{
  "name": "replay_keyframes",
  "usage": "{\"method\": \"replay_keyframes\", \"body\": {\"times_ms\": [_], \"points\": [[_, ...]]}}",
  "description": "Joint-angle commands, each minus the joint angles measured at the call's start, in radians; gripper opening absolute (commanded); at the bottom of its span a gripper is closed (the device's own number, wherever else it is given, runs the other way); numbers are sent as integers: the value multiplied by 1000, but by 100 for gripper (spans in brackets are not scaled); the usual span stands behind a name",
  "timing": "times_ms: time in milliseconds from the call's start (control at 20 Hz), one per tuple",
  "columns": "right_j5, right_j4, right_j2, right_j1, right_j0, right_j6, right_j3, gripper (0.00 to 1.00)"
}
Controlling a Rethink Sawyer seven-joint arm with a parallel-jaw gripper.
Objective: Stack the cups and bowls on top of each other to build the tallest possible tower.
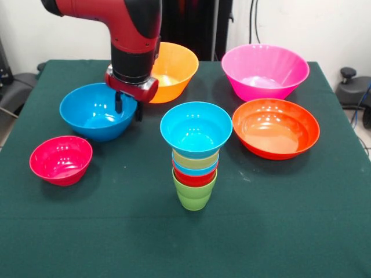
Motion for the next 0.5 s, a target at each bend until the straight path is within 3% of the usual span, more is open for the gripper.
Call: {"method": "replay_keyframes", "body": {"times_ms": [50,500], "points": [[-76,-78,64,21,11,-40,-11,0],[-75,-74,64,21,14,-42,-20,0]]}}
